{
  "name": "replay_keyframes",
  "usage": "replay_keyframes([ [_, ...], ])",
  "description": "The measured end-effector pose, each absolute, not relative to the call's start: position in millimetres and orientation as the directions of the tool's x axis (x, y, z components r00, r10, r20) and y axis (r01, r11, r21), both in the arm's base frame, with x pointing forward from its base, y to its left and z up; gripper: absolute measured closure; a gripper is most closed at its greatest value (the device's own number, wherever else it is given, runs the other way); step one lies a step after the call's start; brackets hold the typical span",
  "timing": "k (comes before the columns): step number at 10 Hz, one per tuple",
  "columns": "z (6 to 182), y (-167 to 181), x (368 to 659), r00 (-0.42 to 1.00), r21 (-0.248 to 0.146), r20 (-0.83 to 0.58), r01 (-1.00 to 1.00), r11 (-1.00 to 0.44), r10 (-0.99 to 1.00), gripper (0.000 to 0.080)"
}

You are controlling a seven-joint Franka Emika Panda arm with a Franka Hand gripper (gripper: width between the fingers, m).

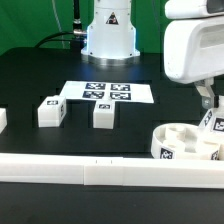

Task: Assemble stool

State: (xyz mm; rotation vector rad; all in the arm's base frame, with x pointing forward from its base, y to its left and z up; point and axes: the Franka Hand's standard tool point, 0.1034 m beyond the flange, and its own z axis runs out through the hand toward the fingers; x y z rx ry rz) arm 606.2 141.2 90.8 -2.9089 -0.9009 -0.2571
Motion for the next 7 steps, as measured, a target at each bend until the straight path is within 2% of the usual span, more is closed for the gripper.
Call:
replay_keyframes([
  [2,92.0,139.5,608.7,0.682,0.033,0.171,0.718,-0.695,0.712,0.015],
  [3,93.6,138.0,611.6,0.612,0.052,0.15,0.779,-0.624,0.776,0.015],
  [5,95.9,136.4,618.9,0.505,0.074,0.119,0.854,-0.514,0.855,0.015],
  [7,90.7,133.1,617.3,0.369,0.091,0.093,0.922,-0.377,0.925,0.015],
])
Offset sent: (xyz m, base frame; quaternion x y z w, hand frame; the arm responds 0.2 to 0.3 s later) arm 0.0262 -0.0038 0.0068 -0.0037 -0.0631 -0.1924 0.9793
